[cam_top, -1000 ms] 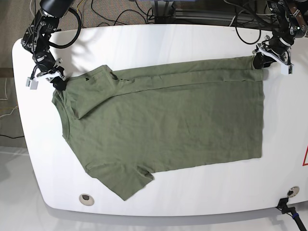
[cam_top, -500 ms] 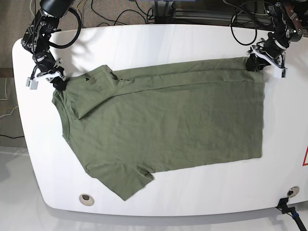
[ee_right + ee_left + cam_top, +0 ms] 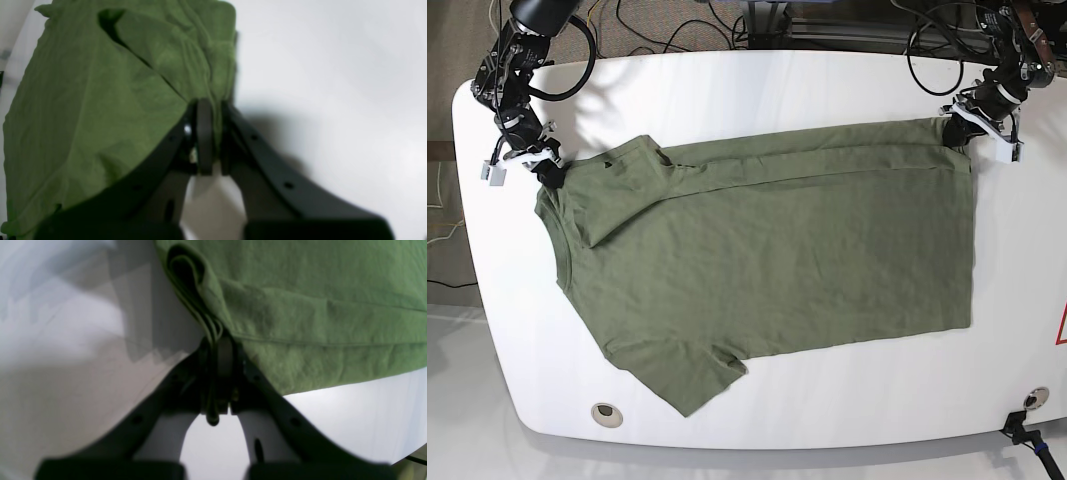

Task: Fold the T-shirt properly
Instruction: 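Drag the shirt toward the robot with both grippers, then release and move both grippers out to the shirt's hem corners, then grasp the hem corners with both grippers and lift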

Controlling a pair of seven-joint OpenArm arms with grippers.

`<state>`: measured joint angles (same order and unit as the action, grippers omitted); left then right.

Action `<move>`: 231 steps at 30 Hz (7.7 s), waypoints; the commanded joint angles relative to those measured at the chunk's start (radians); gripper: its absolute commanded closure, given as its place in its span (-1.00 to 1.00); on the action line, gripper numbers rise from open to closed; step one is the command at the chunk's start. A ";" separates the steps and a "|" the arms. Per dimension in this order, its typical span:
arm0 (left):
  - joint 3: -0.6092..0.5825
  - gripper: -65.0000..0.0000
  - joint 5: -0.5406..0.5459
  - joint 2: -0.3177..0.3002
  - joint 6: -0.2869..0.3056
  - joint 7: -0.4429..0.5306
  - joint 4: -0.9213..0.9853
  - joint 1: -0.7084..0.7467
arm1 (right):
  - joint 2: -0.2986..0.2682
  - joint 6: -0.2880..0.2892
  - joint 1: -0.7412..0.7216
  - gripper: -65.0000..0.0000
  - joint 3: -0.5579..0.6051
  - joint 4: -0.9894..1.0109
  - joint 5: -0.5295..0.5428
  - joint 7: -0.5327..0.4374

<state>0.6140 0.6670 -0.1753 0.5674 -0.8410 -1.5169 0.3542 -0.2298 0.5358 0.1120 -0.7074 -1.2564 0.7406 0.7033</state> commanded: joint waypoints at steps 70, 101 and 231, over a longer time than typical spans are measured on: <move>0.005 -0.05 -0.502 -0.014 0.131 -0.028 -0.037 0.211 | 0.083 -0.001 0.444 0.44 -0.065 -0.403 -0.109 -0.004; 0.037 -0.11 -0.501 0.049 0.131 -0.031 -0.342 -0.068 | 0.042 -0.003 0.256 -0.01 0.082 -0.662 -0.323 -0.001; 0.039 1.00 -0.626 -0.074 0.131 0.509 0.721 -0.762 | -0.036 0.077 -0.466 1.00 0.490 0.390 -0.410 -0.382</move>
<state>0.6491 0.0185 -0.2344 0.6930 -0.3511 -0.7700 -0.3824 -0.2565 0.6136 -0.3485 -0.2157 -0.7906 0.3401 0.3084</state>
